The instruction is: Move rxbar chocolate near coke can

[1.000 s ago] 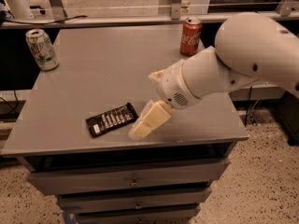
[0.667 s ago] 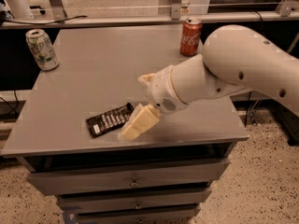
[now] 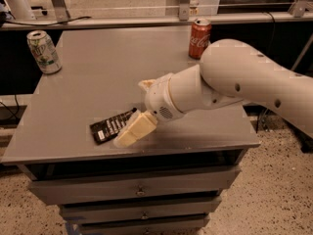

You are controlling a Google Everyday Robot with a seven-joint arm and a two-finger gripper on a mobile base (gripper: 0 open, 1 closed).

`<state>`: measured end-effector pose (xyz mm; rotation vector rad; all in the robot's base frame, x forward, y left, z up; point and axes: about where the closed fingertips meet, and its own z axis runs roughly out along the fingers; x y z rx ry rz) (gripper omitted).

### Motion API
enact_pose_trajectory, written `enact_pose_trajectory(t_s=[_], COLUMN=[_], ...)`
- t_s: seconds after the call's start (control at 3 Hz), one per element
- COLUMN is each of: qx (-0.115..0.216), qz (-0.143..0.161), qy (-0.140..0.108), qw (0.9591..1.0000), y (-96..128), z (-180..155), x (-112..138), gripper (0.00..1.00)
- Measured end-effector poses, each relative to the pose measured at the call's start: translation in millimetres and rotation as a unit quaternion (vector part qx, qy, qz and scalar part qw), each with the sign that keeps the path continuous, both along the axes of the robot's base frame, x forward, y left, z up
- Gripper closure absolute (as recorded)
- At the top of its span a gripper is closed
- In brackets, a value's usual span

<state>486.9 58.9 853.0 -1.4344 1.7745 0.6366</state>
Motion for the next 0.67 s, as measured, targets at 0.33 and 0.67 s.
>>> enact_pose_trajectory(t_s=[0.33,0.67], qx=[0.003,0.009], qz=[-0.019,-0.037], qy=[0.005,0.014], qw=[0.9998,0.9992], y=[-3.6,-9.0], z=[-6.7,-16.0], x=[7.3,9.6], gripper=[0.18,0.41])
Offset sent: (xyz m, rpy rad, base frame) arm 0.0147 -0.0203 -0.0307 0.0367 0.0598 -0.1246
